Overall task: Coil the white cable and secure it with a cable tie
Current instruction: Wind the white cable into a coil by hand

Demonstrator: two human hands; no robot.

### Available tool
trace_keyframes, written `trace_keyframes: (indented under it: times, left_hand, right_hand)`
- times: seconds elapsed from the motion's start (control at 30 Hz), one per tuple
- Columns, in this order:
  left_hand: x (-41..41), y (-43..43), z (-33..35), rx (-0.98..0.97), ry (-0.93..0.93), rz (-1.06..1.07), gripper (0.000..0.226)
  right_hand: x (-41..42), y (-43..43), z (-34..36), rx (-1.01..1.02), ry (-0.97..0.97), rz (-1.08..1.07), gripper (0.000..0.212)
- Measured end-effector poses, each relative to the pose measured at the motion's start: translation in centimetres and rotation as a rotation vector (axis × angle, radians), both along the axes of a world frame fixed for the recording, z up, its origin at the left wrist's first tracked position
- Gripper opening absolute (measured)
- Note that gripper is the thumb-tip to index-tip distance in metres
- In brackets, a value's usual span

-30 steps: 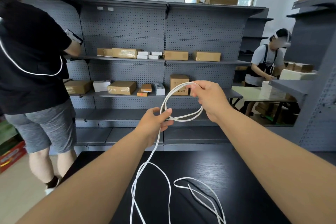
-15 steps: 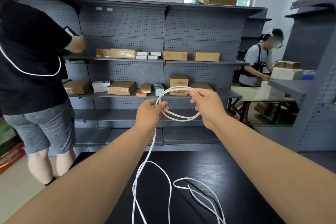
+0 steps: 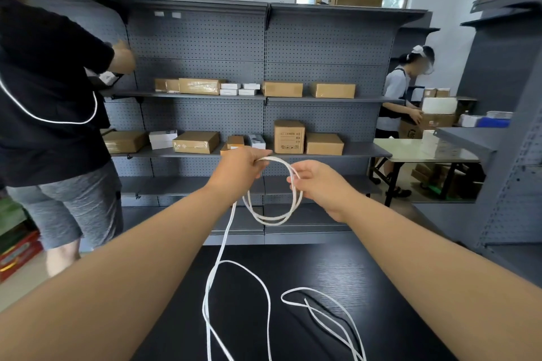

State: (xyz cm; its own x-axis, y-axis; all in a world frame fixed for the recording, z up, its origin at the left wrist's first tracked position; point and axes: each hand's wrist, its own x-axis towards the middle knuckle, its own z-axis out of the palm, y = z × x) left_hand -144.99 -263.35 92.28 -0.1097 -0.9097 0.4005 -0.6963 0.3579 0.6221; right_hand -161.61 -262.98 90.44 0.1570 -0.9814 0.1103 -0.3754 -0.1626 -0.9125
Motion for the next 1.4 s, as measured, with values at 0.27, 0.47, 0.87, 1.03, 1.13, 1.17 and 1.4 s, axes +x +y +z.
trace_keyframes:
  times: [0.27, 0.47, 0.87, 1.03, 1.13, 1.17, 1.4]
  left_hand:
    - [-0.4, -0.1, 0.1, 0.027, -0.261, -0.01, 0.029]
    - [-0.6, 0.1, 0.0, 0.038, -0.371, 0.01, 0.043]
    - [-0.4, -0.4, -0.5, -0.043, -0.492, -0.038, 0.058]
    - [-0.3, -0.7, -0.9, -0.055, -0.511, -0.038, 0.057]
    - [-0.4, -0.6, -0.8, -0.059, -0.479, -0.051, 0.055]
    - [-0.5, -0.5, -0.8, -0.06, -0.475, -0.051, 0.055]
    - [-0.6, 0.1, -1.2, -0.034, -0.212, -0.105, 0.044]
  right_hand:
    - [1.3, 0.6, 1.1, -0.091, 0.028, 0.04, 0.042]
    - [1.1, 0.6, 1.5, -0.213, 0.222, 0.011, 0.04]
    - [0.2, 0.6, 2.1, -0.266, 0.535, 0.101, 0.009]
    - [0.3, 0.6, 2.3, -0.276, 0.608, 0.158, 0.017]
    - [0.3, 0.8, 2.5, -0.265, 0.566, 0.127, 0.018]
    - [0.3, 0.8, 2.5, -0.266, 0.546, 0.109, 0.018]
    - [0.3, 0.9, 2.5, -0.345, 0.535, 0.014, 0.021]
